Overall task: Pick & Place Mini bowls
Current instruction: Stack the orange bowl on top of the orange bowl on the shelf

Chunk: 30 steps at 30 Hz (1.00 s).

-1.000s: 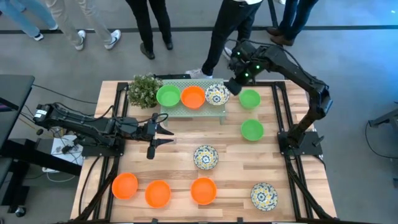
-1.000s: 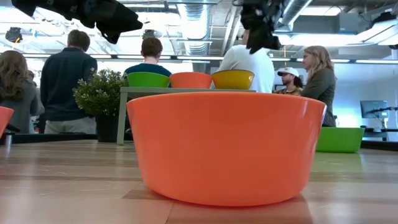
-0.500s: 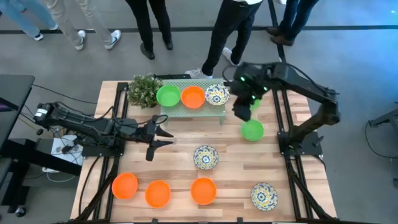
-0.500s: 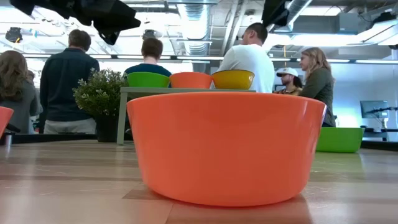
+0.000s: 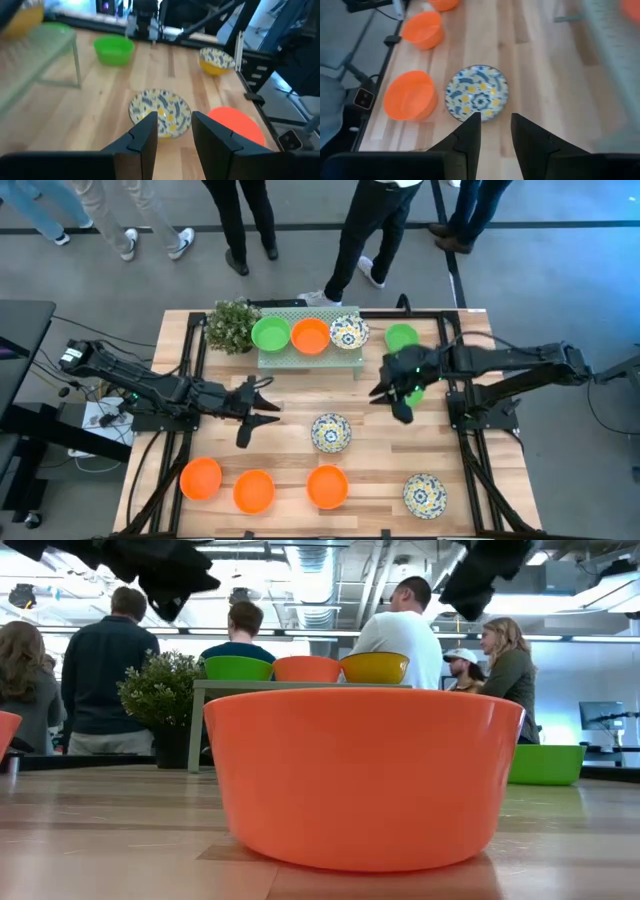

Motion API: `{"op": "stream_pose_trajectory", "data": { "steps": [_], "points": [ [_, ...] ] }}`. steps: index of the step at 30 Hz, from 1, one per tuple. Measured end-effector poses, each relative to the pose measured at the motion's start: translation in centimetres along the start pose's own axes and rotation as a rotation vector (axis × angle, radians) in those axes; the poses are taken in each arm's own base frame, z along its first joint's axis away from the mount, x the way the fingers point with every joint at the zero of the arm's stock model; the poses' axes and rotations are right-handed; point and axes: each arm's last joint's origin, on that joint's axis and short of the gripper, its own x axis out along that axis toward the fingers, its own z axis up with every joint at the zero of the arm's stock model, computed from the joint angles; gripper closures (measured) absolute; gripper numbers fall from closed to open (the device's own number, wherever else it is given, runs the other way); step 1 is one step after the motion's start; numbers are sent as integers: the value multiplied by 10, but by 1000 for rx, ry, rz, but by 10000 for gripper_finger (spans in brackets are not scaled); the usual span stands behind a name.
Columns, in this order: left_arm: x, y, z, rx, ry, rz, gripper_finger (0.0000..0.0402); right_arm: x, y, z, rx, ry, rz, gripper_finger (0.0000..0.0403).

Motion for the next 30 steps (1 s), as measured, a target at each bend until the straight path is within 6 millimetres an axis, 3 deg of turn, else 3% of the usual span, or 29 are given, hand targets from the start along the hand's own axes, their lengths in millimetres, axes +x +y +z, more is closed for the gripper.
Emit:
{"op": "stream_pose_trajectory", "data": {
  "steps": [6,15,22,30],
  "points": [
    [19,-13,-10,-15,149,-5,280,39,5,-24,-43,-42,36,300],
    [40,-38,-15,-100,589,-29,280,76,6,-32,-116,3,50,300],
    [53,-54,-49,-166,813,-60,280,84,-1,-34,-118,41,31,300],
    [46,-71,-57,-193,850,-87,280,82,-2,-33,-115,34,28,300]
  ]
}}
